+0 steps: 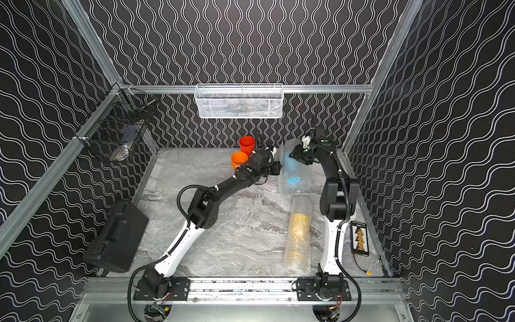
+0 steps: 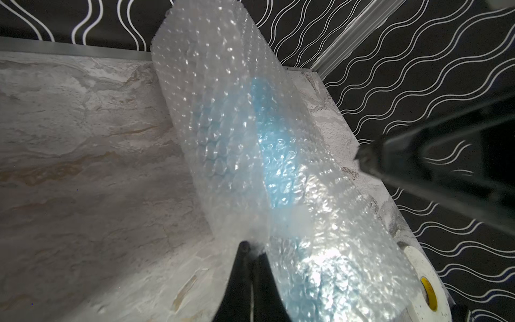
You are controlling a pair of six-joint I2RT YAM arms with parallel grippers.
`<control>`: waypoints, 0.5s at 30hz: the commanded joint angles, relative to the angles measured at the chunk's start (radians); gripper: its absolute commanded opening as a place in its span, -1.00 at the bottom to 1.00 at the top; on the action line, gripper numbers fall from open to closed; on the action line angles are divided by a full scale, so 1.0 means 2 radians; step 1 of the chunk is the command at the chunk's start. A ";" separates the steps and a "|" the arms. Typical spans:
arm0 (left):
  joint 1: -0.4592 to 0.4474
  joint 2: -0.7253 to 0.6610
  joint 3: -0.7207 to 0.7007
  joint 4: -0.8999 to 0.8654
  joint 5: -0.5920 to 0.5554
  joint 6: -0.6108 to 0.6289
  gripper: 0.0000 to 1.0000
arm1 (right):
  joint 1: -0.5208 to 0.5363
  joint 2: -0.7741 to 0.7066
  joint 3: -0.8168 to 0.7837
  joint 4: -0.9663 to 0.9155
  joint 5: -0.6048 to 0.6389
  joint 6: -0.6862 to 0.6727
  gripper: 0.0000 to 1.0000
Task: Unpack wine glasses from bubble wrap
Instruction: Move the bubble wrap to the center of the board.
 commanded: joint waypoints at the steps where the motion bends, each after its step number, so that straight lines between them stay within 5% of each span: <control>1: 0.002 -0.025 -0.004 0.014 0.003 -0.007 -1.00 | 0.008 0.008 0.012 -0.026 0.052 -0.031 0.10; 15: 0.002 -0.031 -0.005 0.012 0.010 -0.008 -1.00 | 0.041 0.043 0.034 -0.049 0.100 -0.064 0.13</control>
